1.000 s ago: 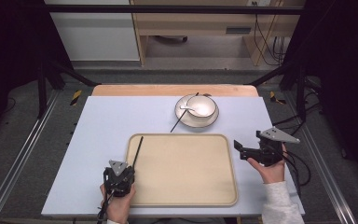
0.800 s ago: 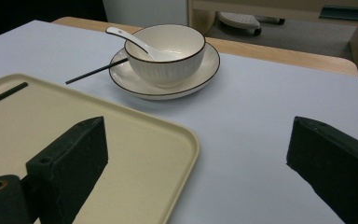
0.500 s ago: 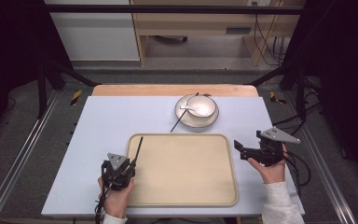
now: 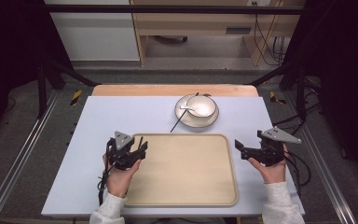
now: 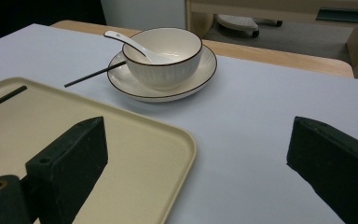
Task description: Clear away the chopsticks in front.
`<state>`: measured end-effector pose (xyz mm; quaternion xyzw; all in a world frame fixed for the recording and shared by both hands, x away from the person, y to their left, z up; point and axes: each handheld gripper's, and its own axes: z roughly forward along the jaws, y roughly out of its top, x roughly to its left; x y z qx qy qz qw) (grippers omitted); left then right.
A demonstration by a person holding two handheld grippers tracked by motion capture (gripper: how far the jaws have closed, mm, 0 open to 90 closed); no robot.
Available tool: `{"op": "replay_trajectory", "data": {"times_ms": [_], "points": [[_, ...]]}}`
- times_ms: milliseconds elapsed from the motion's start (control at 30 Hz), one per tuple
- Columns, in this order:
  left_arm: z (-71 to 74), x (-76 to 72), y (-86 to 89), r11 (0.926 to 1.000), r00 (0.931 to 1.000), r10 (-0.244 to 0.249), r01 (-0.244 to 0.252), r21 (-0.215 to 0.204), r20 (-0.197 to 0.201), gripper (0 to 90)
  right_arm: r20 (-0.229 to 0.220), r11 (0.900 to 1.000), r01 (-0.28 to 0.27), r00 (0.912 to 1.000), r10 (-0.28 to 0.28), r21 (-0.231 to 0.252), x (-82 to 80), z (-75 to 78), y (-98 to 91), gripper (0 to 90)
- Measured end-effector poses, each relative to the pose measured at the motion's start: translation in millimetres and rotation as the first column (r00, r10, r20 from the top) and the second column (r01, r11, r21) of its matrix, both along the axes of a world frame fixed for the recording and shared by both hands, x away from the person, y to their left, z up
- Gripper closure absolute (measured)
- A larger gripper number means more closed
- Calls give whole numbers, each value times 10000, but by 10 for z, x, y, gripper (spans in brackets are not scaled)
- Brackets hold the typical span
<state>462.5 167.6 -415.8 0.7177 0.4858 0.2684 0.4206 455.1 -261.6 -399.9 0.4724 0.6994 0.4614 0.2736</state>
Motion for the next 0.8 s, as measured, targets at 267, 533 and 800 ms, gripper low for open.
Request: {"op": "replay_trajectory", "data": {"times_ms": [267,533,800], "points": [[150,277,-175,9973,9971,-729,727,74,233,374,-14,10000,-18,10000,18,-15,3,-3,1,52],[234,559,-300,9929,9928,-1178,1173,200,231,295,-45,10000,-3,10000,3,-26,6,-4,-8,52],[283,784,-511,9840,9865,-1605,1572,842,334,261,-26,10000,-9,10000,9,-8,12,-7,-14,53]]}}
